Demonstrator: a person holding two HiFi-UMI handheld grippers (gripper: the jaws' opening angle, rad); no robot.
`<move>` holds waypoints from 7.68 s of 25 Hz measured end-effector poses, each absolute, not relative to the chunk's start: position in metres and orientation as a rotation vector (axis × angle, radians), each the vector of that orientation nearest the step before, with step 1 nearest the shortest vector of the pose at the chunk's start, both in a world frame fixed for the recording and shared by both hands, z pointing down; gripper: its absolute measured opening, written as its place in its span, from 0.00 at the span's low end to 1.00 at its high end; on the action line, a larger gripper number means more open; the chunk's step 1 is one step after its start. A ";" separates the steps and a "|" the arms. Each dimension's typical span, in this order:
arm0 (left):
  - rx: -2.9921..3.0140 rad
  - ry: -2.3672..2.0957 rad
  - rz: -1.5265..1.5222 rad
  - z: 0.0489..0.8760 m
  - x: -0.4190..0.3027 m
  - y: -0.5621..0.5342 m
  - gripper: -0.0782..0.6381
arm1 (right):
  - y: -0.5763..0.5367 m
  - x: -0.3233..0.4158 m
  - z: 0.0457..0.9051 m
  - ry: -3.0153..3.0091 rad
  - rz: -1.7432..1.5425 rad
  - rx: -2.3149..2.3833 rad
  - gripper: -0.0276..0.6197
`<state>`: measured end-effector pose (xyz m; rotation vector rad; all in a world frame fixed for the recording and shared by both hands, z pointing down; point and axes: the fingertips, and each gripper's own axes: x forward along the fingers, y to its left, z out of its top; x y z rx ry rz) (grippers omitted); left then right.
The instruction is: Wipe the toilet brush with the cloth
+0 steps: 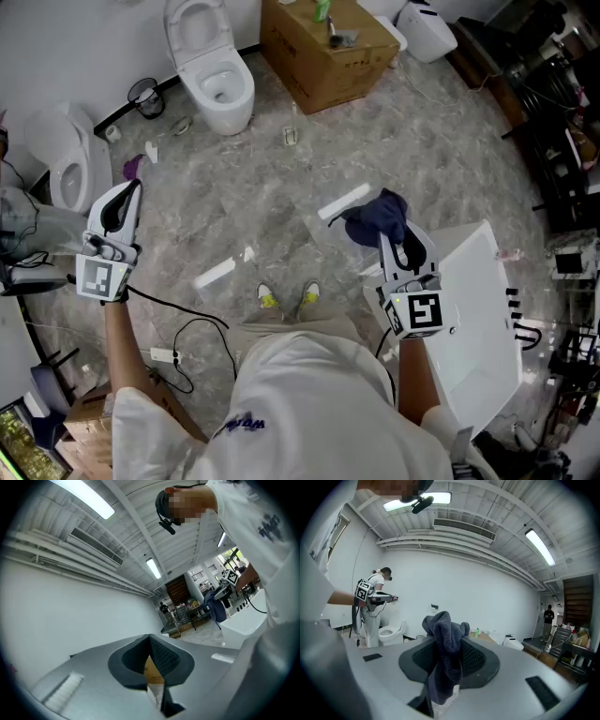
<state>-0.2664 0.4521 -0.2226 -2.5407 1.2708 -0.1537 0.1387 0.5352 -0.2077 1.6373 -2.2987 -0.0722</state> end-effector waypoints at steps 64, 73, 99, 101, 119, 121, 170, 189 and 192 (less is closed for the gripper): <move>-2.902 1.263 -0.113 -0.136 -0.111 0.244 0.11 | 0.258 0.141 -0.131 -2.291 0.248 1.555 0.22; -2.884 1.336 -0.240 -0.118 -0.086 0.167 0.11 | 0.166 0.161 -0.103 -2.325 0.278 1.458 0.22; -2.882 1.066 -0.450 0.271 -0.028 -0.091 0.11 | -0.100 0.166 0.259 -2.274 0.117 1.523 0.22; -2.870 1.063 -0.419 0.310 -0.026 -0.106 0.11 | -0.114 0.166 0.294 -2.280 0.082 1.523 0.22; -2.901 1.055 -0.117 0.503 -0.021 -0.175 0.11 | -0.183 0.184 0.450 -2.274 -0.351 1.583 0.22; -2.935 1.058 -0.019 0.498 -0.016 -0.183 0.11 | -0.186 0.176 0.453 -2.247 -0.436 1.546 0.22; -3.004 0.886 -0.012 0.528 0.002 -0.172 0.11 | -0.173 0.086 0.568 -1.890 -0.590 1.097 0.22; -3.019 0.845 -0.048 0.540 0.007 -0.172 0.11 | -0.157 0.084 0.631 -1.956 -0.215 0.904 0.22; -3.023 0.833 -0.060 0.541 0.009 -0.170 0.11 | -0.152 0.084 0.635 -1.952 -0.200 0.881 0.22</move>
